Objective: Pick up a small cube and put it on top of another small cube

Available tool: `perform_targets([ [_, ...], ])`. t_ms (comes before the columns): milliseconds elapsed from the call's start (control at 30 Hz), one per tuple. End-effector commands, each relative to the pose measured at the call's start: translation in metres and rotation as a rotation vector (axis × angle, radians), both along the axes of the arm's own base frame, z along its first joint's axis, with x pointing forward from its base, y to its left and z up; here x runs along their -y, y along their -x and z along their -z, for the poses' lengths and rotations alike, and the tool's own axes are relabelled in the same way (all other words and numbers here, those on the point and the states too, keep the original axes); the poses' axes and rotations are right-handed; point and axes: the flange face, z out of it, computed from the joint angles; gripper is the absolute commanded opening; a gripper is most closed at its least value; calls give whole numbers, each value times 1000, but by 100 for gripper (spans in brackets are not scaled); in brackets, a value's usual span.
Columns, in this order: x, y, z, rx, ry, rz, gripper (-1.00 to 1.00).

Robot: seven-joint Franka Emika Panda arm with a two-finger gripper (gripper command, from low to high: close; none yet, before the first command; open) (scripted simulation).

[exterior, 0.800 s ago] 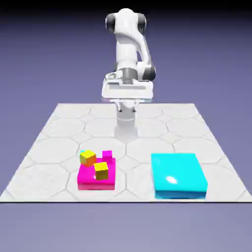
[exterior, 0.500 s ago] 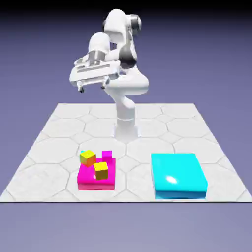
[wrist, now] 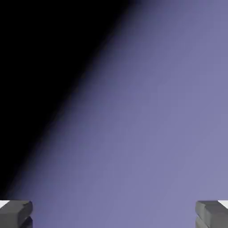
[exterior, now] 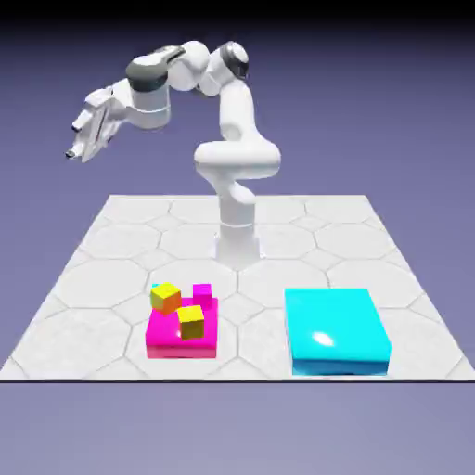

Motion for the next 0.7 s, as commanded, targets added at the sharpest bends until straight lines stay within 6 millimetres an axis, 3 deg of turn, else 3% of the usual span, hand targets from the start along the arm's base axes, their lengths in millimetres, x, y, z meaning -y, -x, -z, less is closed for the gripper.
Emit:
perform_targets([
  [0,7,11,12,22,-46,32,0],
  [167,30,59,78,122,-291,174,0],
  [333,30,91,152,205,-554,283,0],
  [500,10,105,226,271,-835,355,0],
  [667,-27,102,290,321,-1129,383,0],
])
